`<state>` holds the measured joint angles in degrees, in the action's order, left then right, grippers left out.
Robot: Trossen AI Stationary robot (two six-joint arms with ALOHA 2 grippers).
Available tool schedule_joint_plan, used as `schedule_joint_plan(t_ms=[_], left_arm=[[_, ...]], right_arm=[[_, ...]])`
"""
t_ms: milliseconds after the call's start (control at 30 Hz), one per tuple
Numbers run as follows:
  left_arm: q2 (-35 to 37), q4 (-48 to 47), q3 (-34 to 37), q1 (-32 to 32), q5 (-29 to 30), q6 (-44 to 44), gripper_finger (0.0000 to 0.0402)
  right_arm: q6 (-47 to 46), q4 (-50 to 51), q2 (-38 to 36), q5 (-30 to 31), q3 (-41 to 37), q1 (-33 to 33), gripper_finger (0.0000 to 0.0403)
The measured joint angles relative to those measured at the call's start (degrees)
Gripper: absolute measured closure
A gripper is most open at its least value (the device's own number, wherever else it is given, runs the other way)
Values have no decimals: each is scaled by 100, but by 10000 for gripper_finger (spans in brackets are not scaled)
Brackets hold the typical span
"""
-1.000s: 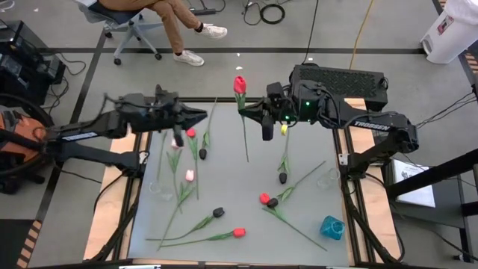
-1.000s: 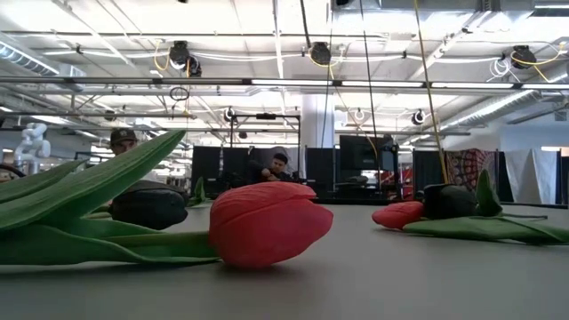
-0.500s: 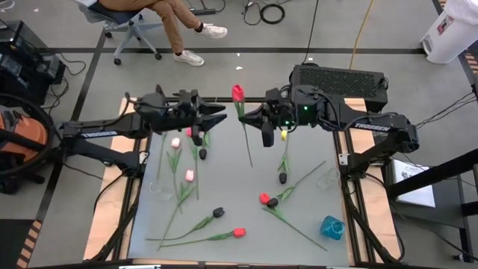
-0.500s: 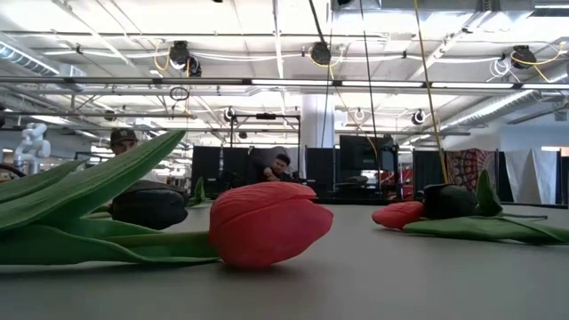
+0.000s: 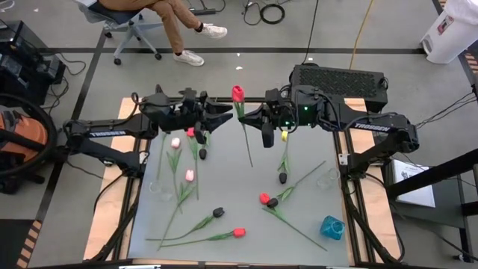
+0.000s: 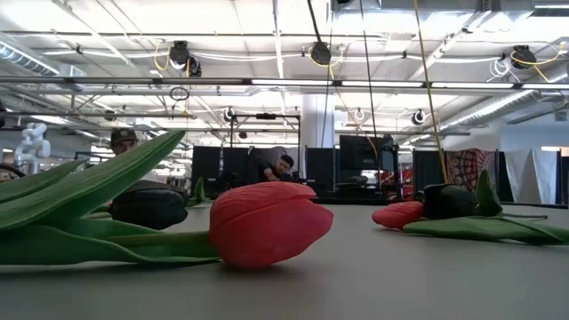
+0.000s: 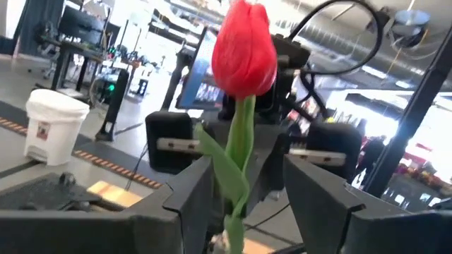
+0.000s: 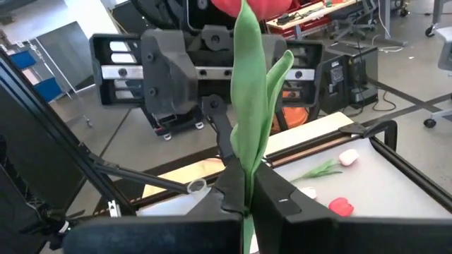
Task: Sort flowers into vase by color
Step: Put the top right red tulip into the left transparent vase
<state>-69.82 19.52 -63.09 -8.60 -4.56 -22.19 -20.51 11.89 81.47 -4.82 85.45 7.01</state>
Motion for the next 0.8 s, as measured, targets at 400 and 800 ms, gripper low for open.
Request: schedule_joint_plan(t_ms=[400,800], left_arm=[[-480,343,-250,11,-300,-300,223],[-693,339,-522,11,-426,-259,223]], right_arm=[[1,-3,0,-4,0,-2,403],[-3,-1,0,41,0,-75,402]])
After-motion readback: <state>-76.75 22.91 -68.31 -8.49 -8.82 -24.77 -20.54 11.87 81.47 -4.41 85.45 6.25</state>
